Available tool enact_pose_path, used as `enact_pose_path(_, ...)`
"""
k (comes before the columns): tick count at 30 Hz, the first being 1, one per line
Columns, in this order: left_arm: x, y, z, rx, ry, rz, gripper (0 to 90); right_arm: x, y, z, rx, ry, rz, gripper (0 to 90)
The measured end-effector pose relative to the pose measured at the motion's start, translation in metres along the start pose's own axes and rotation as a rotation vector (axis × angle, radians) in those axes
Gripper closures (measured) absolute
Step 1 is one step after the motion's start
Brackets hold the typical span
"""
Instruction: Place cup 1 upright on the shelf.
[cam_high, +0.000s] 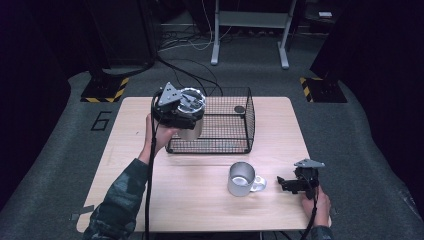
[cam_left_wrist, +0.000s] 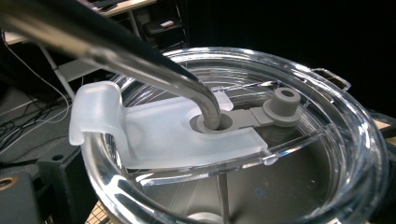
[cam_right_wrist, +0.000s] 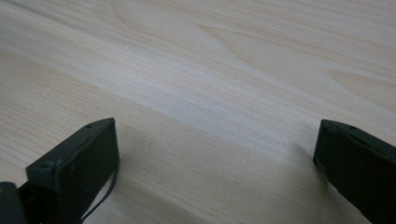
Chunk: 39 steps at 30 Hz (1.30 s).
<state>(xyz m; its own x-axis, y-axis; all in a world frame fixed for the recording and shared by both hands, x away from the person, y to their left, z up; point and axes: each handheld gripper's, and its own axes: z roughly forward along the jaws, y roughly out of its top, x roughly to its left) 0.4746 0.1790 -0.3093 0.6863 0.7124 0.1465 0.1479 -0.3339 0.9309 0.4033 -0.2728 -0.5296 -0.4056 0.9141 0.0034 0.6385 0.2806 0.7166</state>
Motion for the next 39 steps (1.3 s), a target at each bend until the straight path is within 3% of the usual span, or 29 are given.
enact_pose_path(12, 0.015, -0.007, 0.017, 0.022, 0.022, -0.01, 3.8, 0.0, 0.0, 0.0, 0.0, 0.0, 0.001, 0.0)
enact_pose_path(29, 0.034, -0.014, 0.043, 0.03, 0.045, -0.085, 3.7, 0.0, 0.0, 0.0, 0.001, 0.001, 0.0, 0.0)
enact_pose_path(39, 0.038, -0.023, 0.064, 0.077, 0.042, -0.103, 3.7, 0.0, 0.0, 0.0, 0.0, 0.001, 0.0, 0.0)
